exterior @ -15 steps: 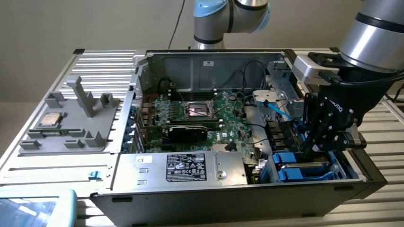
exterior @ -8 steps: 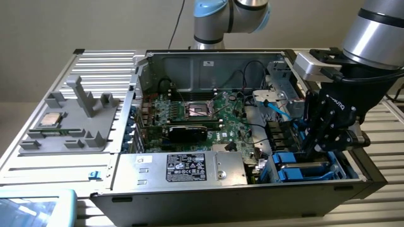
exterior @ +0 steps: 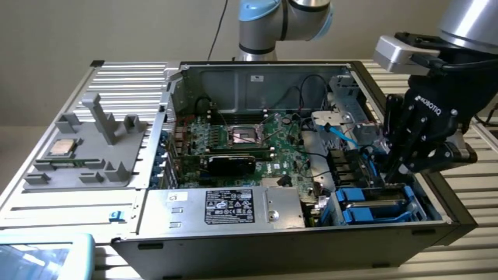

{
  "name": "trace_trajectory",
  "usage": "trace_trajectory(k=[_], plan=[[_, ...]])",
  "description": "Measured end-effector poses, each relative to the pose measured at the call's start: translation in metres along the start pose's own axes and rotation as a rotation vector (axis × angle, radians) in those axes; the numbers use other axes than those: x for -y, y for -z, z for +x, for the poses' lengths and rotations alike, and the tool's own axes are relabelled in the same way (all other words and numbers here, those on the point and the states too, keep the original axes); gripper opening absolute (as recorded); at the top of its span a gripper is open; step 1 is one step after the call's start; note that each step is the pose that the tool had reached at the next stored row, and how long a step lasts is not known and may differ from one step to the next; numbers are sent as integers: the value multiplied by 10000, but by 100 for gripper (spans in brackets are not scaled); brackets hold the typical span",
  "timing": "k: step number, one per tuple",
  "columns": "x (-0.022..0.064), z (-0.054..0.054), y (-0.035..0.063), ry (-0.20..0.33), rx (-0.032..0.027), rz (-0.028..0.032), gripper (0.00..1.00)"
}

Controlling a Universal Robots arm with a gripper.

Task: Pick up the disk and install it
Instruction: 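Insert the first disk wire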

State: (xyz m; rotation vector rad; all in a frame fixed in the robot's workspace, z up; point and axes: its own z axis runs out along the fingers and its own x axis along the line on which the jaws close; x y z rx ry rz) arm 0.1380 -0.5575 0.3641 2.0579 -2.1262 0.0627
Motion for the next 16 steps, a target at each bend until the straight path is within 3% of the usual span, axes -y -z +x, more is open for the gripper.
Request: trace_trajectory(k=[6,8,10,16], plan=[[-26,34,266,-12,-127,3,25],[-34,14,329,-18,-196,5,25],[-47,-26,353,-23,-231,5,25],[-108,-135,384,-25,-247,6,25]])
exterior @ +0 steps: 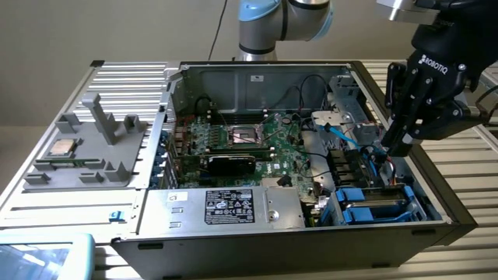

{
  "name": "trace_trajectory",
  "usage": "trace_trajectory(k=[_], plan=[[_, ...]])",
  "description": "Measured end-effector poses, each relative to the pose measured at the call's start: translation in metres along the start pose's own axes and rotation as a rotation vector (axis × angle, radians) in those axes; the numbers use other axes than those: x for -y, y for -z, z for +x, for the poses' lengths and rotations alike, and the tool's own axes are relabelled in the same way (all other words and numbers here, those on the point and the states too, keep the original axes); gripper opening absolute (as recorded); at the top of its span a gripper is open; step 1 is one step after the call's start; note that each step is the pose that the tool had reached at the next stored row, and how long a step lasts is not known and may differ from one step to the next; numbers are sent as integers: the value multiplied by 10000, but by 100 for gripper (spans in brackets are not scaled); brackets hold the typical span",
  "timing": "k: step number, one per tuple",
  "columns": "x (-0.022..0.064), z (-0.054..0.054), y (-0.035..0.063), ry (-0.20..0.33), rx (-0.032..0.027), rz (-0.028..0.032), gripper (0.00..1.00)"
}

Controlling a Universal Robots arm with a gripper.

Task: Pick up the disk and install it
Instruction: 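Insert the first disk wire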

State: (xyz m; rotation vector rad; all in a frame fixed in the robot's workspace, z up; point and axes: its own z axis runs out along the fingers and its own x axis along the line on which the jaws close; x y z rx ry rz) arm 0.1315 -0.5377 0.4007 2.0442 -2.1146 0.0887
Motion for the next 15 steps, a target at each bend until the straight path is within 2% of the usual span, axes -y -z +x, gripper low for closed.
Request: trace_trajectory(k=[6,9,10,15], plan=[[-37,-109,14,-3,-42,1,25],[-39,-117,6,-18,-175,5,25],[-40,-118,0,-20,-201,5,25],[-39,-140,-49,-21,-210,5,25]])
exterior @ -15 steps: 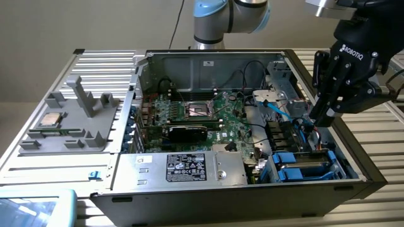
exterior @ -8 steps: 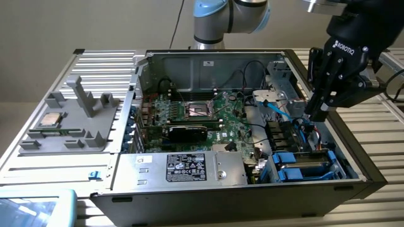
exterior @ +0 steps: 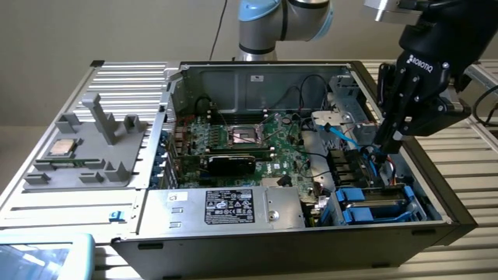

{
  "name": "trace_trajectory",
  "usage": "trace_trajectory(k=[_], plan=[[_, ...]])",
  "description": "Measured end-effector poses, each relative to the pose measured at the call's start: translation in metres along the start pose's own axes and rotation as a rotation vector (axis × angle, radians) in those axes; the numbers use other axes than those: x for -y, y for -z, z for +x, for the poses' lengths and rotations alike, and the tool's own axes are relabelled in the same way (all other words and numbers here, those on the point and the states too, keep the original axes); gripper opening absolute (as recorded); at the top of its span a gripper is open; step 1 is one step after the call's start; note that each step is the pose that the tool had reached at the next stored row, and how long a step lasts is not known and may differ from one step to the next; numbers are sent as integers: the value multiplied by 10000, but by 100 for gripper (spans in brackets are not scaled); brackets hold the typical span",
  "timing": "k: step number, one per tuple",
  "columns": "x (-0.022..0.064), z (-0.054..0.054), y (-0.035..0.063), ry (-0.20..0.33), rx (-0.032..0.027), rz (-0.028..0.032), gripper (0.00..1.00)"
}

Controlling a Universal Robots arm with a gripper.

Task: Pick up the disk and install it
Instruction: 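Insert the first disk wire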

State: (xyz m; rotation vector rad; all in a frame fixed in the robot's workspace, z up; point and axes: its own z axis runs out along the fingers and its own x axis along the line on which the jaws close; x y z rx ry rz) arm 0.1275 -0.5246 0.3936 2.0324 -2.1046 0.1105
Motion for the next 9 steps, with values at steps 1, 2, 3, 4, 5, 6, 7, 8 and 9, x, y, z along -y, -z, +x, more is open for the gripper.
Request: trace_trajectory(k=[1,2,3,4,5,6,7,8,9], plan=[[1,-10,-12,0,0,0,25],[1,-19,-20,0,0,0,25],[1,-32,-29,1,3,0,25],[-1,-44,-34,-1,1,0,25],[-3,-54,-40,-1,1,0,25],[-5,-57,-47,-1,4,-1,25],[-5,-58,-52,-1,2,0,25],[-5,-59,-55,0,1,0,25],[-4,-59,-57,0,0,0,25]])
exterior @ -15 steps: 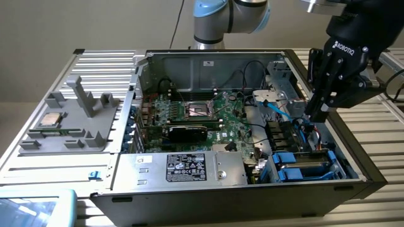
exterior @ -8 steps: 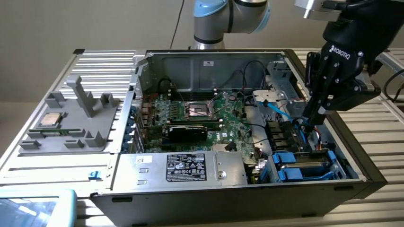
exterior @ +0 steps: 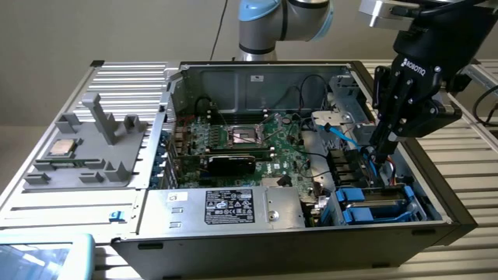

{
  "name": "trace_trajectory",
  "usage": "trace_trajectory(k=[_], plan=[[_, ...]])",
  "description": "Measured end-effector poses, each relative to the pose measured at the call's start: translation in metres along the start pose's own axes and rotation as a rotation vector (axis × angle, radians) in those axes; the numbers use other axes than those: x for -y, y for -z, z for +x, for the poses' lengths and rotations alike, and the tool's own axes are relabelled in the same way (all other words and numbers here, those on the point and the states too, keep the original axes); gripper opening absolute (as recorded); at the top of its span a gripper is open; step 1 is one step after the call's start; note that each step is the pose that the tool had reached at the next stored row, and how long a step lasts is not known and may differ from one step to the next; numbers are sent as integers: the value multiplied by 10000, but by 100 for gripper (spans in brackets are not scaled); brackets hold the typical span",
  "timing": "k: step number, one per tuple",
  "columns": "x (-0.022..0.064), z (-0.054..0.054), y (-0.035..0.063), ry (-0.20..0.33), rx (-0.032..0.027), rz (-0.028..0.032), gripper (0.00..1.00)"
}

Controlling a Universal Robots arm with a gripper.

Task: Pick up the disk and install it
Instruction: 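Insert the first disk wire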

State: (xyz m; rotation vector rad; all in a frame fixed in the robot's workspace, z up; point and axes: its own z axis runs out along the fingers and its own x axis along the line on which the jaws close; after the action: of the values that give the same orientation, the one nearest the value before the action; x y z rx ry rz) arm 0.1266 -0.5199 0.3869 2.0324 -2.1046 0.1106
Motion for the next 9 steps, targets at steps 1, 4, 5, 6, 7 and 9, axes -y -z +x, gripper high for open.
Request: trace_trajectory(k=[1,4,5,6,7,9], plan=[[0,0,-2,0,-1,0,25],[0,-1,-4,-1,2,0,25],[0,0,-3,-1,1,0,25],[0,-1,-3,-1,1,0,25],[0,0,-3,-1,1,-1,25],[0,-1,-3,-1,2,0,25]])
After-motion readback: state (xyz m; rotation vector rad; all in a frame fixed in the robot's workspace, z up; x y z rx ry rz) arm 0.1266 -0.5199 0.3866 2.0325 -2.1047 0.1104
